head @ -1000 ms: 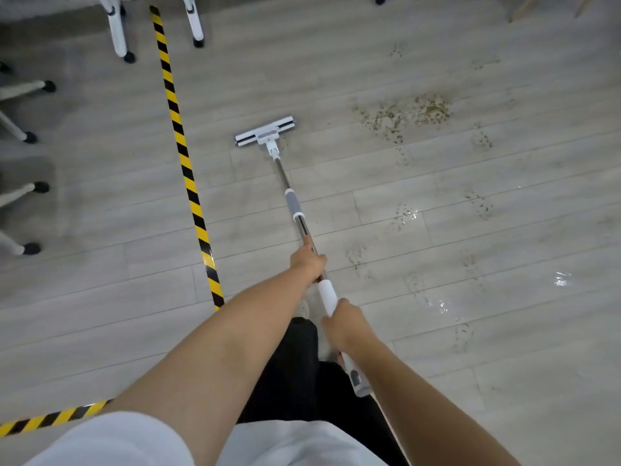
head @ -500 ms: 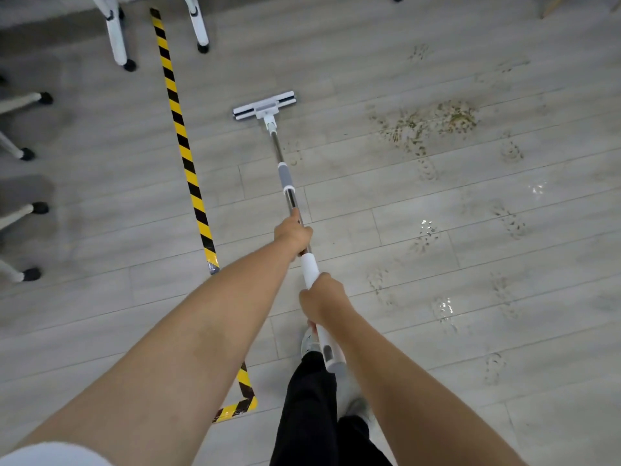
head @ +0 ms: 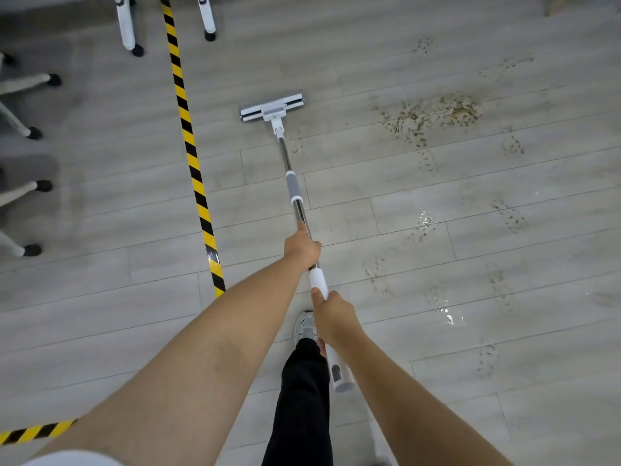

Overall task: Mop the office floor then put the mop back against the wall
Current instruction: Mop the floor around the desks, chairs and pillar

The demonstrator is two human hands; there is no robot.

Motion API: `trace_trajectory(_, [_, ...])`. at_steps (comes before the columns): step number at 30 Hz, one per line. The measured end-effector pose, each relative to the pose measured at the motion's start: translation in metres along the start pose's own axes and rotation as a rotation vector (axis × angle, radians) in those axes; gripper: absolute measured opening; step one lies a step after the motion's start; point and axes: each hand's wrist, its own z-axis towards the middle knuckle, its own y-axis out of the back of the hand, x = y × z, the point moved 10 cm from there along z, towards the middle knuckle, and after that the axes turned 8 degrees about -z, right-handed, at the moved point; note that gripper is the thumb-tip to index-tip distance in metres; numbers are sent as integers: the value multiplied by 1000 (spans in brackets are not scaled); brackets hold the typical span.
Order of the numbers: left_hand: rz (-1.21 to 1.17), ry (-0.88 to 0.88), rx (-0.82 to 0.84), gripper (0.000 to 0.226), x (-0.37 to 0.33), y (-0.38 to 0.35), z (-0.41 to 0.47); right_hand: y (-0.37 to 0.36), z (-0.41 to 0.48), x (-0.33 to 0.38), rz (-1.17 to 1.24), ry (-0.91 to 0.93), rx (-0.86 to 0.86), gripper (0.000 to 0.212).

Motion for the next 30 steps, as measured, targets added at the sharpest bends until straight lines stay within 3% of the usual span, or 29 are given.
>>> trace_trajectory(7, [84, 27, -16, 71, 58, -78, -110, -29, -65, -123, -46, 14, 14, 48])
trace_trajectory(19, [61, 42, 43, 71, 193, -267, -360, -96, -217, -413, -39, 20, 51, 34])
trace_trajectory(24, [-28, 67, 67, 73, 219, -284, -394, -110, -243, -447, -48, -23, 52, 42])
trace_trajectory(30, [-77, 48, 48, 69, 228, -252, -374, -124, -243, -411, 36, -20, 64, 41])
